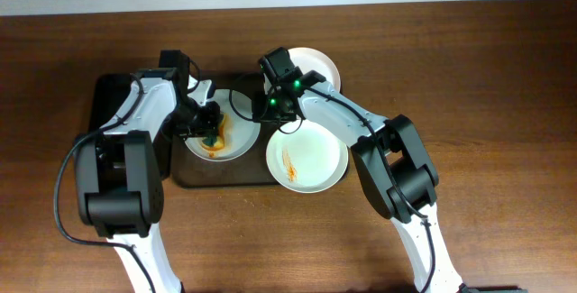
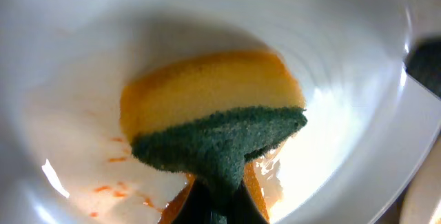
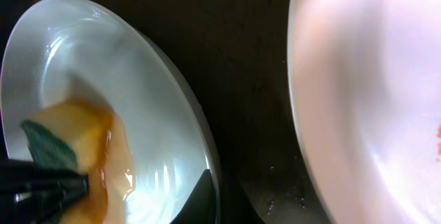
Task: Clean dirty plates on tray and stack at the side
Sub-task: 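Scrub the light blue plate with the sponge in left gripper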
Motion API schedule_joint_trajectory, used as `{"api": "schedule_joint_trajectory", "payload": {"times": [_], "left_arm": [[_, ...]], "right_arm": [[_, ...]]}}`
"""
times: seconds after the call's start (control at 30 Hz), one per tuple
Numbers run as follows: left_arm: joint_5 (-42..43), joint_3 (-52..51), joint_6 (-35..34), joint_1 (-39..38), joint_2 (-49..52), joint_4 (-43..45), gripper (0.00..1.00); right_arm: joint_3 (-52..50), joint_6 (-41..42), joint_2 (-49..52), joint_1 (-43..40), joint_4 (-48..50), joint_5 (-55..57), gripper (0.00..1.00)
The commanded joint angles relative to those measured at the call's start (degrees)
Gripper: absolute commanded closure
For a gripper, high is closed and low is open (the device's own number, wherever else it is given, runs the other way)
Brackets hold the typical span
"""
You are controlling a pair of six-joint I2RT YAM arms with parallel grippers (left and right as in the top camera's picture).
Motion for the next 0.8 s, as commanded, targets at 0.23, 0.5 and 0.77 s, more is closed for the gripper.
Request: {"api": "schedule_joint_trajectory", "payload": {"times": [0.23, 0.5, 0.77], "left_arm": [[-23.91, -0.09, -20.22, -0.39, 1.66, 8.02, 1.0], [-23.06, -0.09, -20.61, -2.14, 1.66, 8.76, 1.0], [-23.02, -0.09, -20.61, -2.71, 1.66, 8.74, 0.99]], "right_arm": [[0.37, 0.28, 0.5, 0.52, -1.31, 0.13, 0.96], [0.26, 0.31, 0.52, 1.77, -2.73, 0.83, 0.94], [0.26, 0.52, 1.57, 3.21, -2.58, 3.3, 0.96]]}}
